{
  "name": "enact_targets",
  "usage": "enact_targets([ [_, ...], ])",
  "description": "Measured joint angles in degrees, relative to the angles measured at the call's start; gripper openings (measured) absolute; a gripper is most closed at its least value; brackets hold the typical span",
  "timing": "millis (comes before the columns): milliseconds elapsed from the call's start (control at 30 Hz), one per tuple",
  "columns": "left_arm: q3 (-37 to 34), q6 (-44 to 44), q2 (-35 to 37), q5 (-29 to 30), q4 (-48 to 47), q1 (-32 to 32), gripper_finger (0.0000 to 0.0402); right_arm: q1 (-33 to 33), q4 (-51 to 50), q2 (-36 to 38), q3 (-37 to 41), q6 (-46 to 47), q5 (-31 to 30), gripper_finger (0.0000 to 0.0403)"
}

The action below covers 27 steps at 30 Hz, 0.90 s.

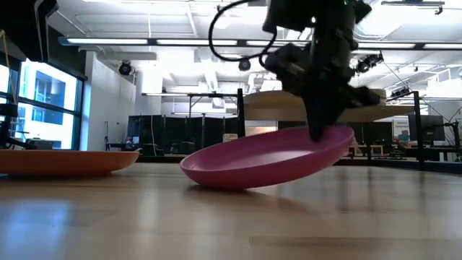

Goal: Place and stack plates onto a shelf
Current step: Stack the pink plate on top of the cream plate on the shelf

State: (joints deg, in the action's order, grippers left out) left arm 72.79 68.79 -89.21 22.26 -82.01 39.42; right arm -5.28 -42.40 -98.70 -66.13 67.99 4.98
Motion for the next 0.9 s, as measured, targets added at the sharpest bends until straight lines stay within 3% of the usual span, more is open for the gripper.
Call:
enact_targets([
  [500,0.0,0.0,0.0,0.5,1.1,0.0,0.0143,0.7,-17.0,0.1,-15.0,-8.2,-3.3,0.0],
  [900,0.0,0.0,0.0,0.6,1.1,0.0,0.0143,7.4,-28.2,0.1,-29.9,-20.4,-3.3,0.0],
])
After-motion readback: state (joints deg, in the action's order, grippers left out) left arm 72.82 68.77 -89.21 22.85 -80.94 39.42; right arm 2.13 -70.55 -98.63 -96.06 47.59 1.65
